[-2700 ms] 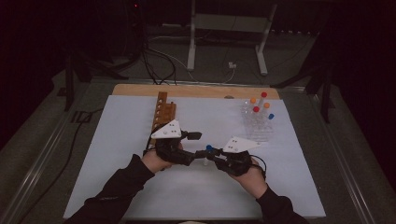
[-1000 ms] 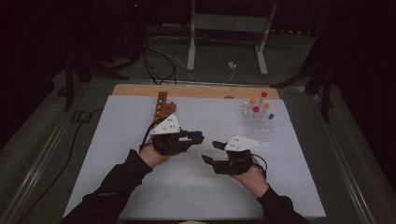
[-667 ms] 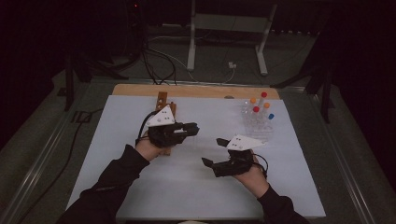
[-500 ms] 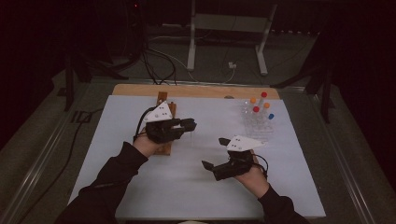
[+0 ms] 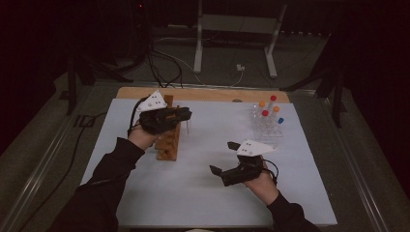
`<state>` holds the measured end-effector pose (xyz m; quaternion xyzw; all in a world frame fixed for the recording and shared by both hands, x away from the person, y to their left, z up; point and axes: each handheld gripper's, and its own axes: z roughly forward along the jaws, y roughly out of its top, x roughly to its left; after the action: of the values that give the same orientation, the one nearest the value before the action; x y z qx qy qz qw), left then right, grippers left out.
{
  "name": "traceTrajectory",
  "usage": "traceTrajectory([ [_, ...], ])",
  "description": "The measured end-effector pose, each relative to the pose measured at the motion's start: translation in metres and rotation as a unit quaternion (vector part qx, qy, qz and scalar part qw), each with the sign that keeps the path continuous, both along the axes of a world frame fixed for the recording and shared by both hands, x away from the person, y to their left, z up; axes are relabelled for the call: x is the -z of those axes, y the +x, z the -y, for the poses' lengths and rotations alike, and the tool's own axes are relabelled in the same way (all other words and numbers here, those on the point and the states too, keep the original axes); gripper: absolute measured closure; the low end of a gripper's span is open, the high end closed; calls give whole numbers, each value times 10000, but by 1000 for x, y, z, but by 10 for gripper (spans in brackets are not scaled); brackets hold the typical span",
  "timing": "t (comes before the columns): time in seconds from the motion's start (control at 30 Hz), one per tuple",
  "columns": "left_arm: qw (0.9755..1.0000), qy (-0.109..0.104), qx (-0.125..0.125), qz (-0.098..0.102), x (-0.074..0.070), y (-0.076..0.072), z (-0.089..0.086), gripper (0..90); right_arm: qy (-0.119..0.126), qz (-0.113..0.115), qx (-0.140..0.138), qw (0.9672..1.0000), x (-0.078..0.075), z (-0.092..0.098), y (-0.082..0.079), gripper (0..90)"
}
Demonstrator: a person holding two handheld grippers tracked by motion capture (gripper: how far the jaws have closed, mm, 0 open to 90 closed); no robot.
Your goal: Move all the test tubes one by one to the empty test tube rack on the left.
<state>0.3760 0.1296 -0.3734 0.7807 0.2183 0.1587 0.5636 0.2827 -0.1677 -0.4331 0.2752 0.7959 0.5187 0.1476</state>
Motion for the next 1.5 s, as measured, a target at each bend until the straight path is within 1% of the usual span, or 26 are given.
traceTrajectory([
  [0.1,10000,6,-85,2,-2,5,-5,772,34,26,2,10000,0,1,0,1],
  [0.23,9998,-3,-202,9,-2,12,-11,772,74,-3,-59,10000,0,1,1,1],
  [0.33,9996,13,-283,-25,-3,18,-16,773,94,0,-59,9999,0,2,1,1],
  [0.4,9994,33,-340,-10,-4,22,-18,773,78,28,-41,10000,0,2,1,1],
  [0.57,9987,-47,-497,33,-6,32,-28,772,51,105,-1,9999,1,3,0,1],
  [0.63,9982,-50,-593,62,-5,36,-32,772,22,134,23,9999,1,3,0,1],
  [0.77,9970,-60,-766,23,-1,44,-40,773,-43,185,35,9998,2,3,1,1],
  [1.0,9947,-177,-1015,5,0,58,-48,773,19,140,21,9999,2,4,1,1],
  [1.17,9929,-111,-1184,50,-2,70,-50,773,24,123,-2,9999,3,4,1,1],
  [1.27,9916,-174,-1279,68,-2,76,-53,773,30,107,-5,9999,3,4,1,1],
  [1.3,9915,-169,-1290,63,-2,78,-53,773,29,112,-7,9999,3,5,1,1],
  [1.37,9904,-149,-1371,71,0,82,-54,772,31,119,-4,9999,3,4,0,1],
  [1.4,9903,-135,-1384,45,1,84,-55,772,19,122,-7,9999,3,4,0,1],
  [1.47,9891,-65,-1471,59,4,89,-56,772,25,112,-23,9999,3,4,0,1],
  [1.5,9887,-80,-1496,45,5,91,-57,773,27,114,-26,9999,4,4,1,1],
])
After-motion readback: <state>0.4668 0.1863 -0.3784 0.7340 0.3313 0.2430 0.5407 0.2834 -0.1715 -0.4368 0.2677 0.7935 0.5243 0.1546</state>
